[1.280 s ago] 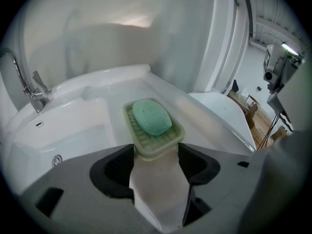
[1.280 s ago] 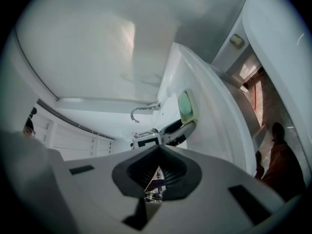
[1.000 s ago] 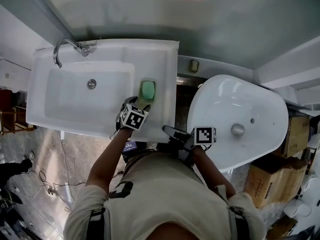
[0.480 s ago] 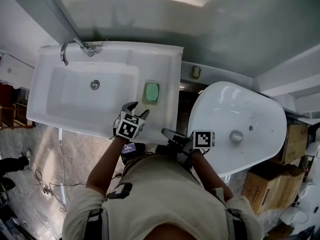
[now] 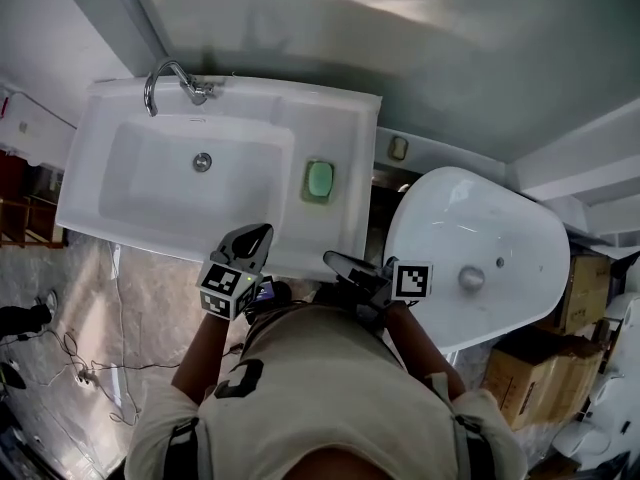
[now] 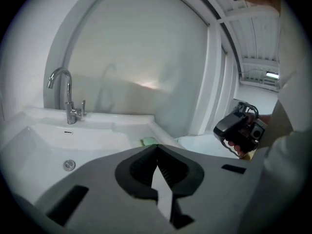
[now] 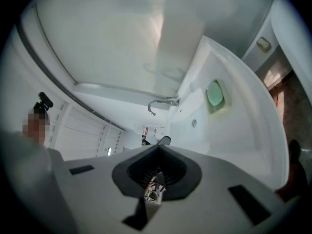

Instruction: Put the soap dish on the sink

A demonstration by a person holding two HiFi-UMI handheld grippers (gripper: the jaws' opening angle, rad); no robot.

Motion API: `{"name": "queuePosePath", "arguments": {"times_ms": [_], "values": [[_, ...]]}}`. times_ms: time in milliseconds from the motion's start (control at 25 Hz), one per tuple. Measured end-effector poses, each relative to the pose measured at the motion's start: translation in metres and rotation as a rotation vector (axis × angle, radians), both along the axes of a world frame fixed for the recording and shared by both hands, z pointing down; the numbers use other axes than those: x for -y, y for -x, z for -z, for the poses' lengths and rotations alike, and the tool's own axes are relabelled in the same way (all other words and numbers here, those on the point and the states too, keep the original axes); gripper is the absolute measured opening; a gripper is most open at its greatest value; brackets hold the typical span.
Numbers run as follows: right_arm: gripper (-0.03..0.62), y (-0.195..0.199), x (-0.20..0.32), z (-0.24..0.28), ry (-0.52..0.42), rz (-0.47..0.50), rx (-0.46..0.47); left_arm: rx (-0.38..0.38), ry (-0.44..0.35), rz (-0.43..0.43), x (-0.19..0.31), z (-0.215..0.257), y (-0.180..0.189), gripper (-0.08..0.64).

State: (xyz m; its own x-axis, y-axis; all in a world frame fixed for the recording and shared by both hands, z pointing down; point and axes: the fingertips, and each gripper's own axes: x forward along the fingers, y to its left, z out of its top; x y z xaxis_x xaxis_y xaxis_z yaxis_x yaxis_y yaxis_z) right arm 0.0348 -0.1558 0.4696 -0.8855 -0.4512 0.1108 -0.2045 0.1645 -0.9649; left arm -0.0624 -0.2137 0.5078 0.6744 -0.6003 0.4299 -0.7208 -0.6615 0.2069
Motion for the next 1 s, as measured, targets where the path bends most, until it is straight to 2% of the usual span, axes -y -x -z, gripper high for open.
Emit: {"name": "queuePosePath", "arguments": {"times_ms": [160,280,360,520,680,760,880,1000], "values": [[0.011,0.02,-0.006,0.018,-0.103,0.026,-0.032,-0.029,-0.053,-0.043,-0.006,0.023,0.003,0.02],[0.011,0.031,-0.008,0.034,-0.161,0.015,0.011,-0.048,-0.046,-0.072,-0.015,0.028,0.006,0.02],[0.011,0.035,-0.012,0.039,-0.166,0.008,0.049,-0.059,-0.04,-0.068,-0.021,0.03,0.011,0.02],[0.011,0.046,-0.023,0.034,-0.145,0.006,0.024,-0.068,-0.041,-0.059,-0.033,0.029,0.026,0.02],[0.011,0.057,-0.036,0.045,-0.193,-0.01,0.041,-0.102,-0.031,-0.064,-0.048,0.033,0.035,0.02],[0.011,0.063,-0.044,0.049,-0.208,-0.023,0.053,-0.096,-0.032,-0.081,-0.057,0.034,0.042,0.02],[0.011,0.07,-0.055,0.044,-0.187,-0.035,0.035,-0.074,-0.025,-0.103,-0.068,0.032,0.053,0.02],[0.011,0.077,-0.066,0.039,-0.162,-0.045,0.025,-0.107,-0.028,-0.097,-0.077,0.032,0.061,0.02]]}}
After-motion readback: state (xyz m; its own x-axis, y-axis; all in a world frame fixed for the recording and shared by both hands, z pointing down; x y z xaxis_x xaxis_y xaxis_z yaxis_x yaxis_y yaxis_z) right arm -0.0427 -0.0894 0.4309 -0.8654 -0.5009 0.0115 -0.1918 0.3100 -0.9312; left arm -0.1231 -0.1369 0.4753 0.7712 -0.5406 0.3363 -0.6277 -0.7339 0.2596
